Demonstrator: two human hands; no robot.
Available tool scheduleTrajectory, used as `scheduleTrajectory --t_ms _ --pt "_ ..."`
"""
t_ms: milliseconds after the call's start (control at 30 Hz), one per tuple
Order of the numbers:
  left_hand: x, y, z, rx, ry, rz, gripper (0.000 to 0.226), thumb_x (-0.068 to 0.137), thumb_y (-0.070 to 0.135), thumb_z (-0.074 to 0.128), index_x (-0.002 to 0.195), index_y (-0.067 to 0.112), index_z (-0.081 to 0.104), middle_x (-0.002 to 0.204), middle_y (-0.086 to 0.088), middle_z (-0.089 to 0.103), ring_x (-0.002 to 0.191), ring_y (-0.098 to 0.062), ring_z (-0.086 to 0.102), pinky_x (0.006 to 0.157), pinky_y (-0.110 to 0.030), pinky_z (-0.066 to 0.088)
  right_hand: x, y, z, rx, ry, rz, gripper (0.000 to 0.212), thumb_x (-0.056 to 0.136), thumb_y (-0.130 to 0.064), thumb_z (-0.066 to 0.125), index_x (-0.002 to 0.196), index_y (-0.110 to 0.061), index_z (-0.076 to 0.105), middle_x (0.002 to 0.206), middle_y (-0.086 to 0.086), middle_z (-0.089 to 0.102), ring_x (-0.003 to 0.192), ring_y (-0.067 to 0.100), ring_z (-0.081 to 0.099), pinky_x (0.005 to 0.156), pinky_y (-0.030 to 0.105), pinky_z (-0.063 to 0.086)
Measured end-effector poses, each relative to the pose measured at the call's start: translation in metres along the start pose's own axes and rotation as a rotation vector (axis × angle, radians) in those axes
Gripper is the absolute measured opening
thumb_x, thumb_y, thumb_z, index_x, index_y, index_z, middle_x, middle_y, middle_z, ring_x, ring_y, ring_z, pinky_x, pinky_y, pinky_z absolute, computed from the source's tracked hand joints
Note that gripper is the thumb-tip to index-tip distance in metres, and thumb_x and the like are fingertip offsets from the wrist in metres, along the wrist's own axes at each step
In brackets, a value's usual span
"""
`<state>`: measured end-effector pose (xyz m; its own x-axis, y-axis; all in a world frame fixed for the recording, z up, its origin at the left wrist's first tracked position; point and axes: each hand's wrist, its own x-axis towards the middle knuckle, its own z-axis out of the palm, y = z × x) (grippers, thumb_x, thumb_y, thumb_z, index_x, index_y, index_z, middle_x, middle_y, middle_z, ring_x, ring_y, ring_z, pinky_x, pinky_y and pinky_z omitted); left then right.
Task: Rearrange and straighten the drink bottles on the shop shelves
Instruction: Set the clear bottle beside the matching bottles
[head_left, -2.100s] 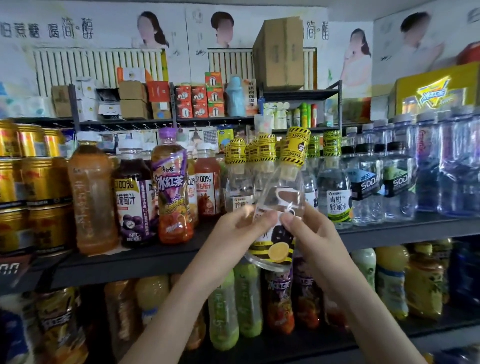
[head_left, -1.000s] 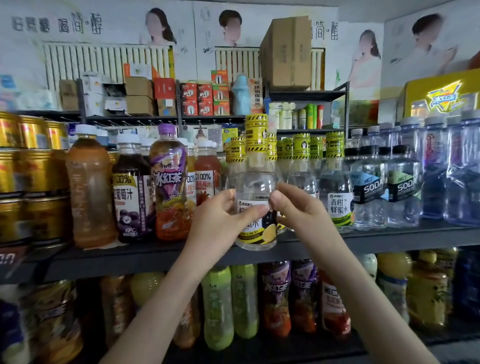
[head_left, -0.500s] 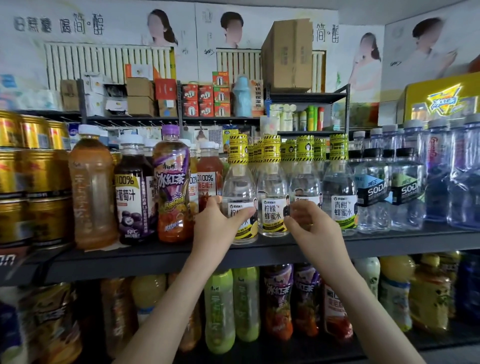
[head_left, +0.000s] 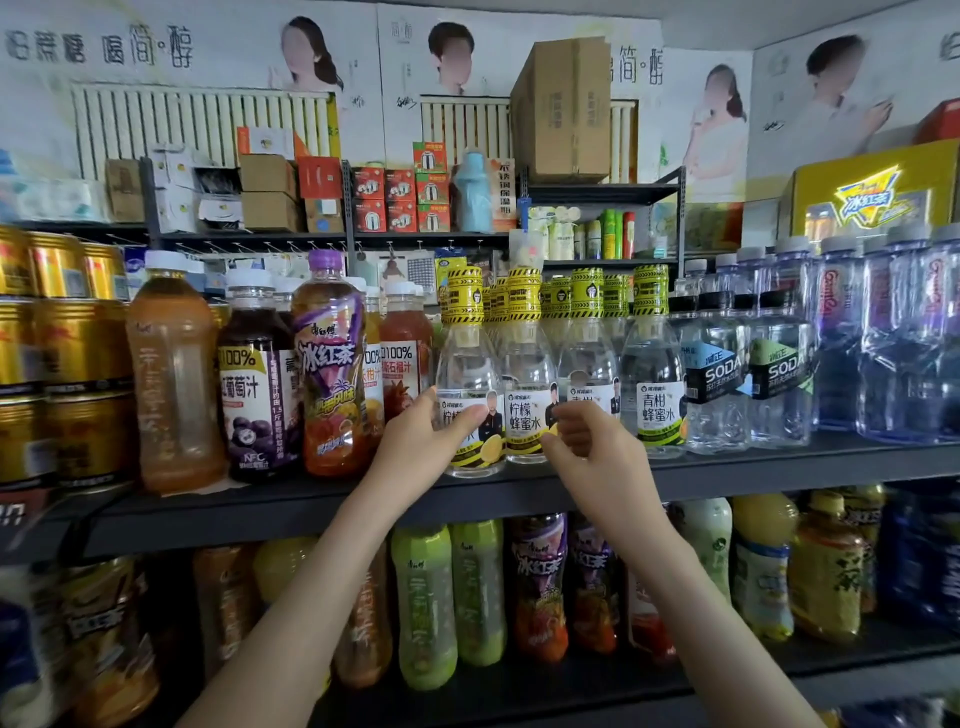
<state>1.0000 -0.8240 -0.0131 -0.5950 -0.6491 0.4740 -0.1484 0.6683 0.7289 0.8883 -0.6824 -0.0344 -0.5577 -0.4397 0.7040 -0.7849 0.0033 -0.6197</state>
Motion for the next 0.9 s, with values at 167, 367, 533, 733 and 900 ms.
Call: scheduleTrajectory --t_ms 167,367,533,733,900 --pt "-0.017 0.001 0.007 0.148 0.174 0.059 0.081 0.088 0.049 0.058 0.149 0.012 0.02 0.147 -0.006 0.04 0.131 -0.021 0.043 0.105 -0.034 0.038 -0.015 -0.006 0.011 0.009 -0.018 -0.056 0.029 0.089 -0.016 0.062 0.117 -0.011 0.057 0.106 0.001 0.062 0.092 0.011 0.055 0.077 0.014 0.038" --pt "-0.056 -0.011 -0.018 0.195 0.368 0.096 0.063 0.088 0.038 0.062 0.142 0.016 0.037 0.136 0.001 0.052 0.118 -0.013 0.054 0.097 -0.027 0.044 -0.032 -0.023 0.034 0.109 -0.06 -0.125 0.028 0.089 -0.017 0.062 0.117 -0.014 0.057 0.102 -0.003 0.061 0.088 0.004 0.056 0.074 0.002 0.039" --pt "-0.085 -0.032 -0.07 0.204 0.53 -0.003 0.047 0.088 0.029 0.065 0.13 0.019 0.047 0.116 0.009 0.059 0.103 -0.007 0.058 0.092 -0.03 0.05 -0.037 -0.052 0.064 0.16 -0.147 -0.195 0.034 0.09 -0.02 0.062 0.122 -0.013 0.054 0.109 -0.002 0.059 0.1 0.012 0.056 0.088 0.025 0.046" --pt "-0.097 -0.054 -0.131 0.287 0.649 -0.073 0.049 0.087 0.031 0.064 0.131 0.018 0.046 0.121 0.004 0.058 0.097 -0.005 0.054 0.081 -0.02 0.041 -0.013 -0.093 0.114 0.211 -0.193 -0.152 0.056 0.087 -0.026 0.066 0.134 -0.009 0.042 0.127 0.006 0.055 0.116 0.019 0.052 0.094 0.025 0.04" --pt "-0.094 -0.075 -0.162 0.29 0.527 -0.041 0.045 0.088 0.03 0.064 0.129 0.019 0.049 0.121 0.007 0.059 0.1 -0.005 0.056 0.08 -0.014 0.041 0.019 -0.113 0.15 0.282 -0.185 0.094 0.076 0.081 -0.032 0.073 0.138 -0.004 0.031 0.13 0.011 0.05 0.12 0.027 0.049 0.089 0.027 0.04"
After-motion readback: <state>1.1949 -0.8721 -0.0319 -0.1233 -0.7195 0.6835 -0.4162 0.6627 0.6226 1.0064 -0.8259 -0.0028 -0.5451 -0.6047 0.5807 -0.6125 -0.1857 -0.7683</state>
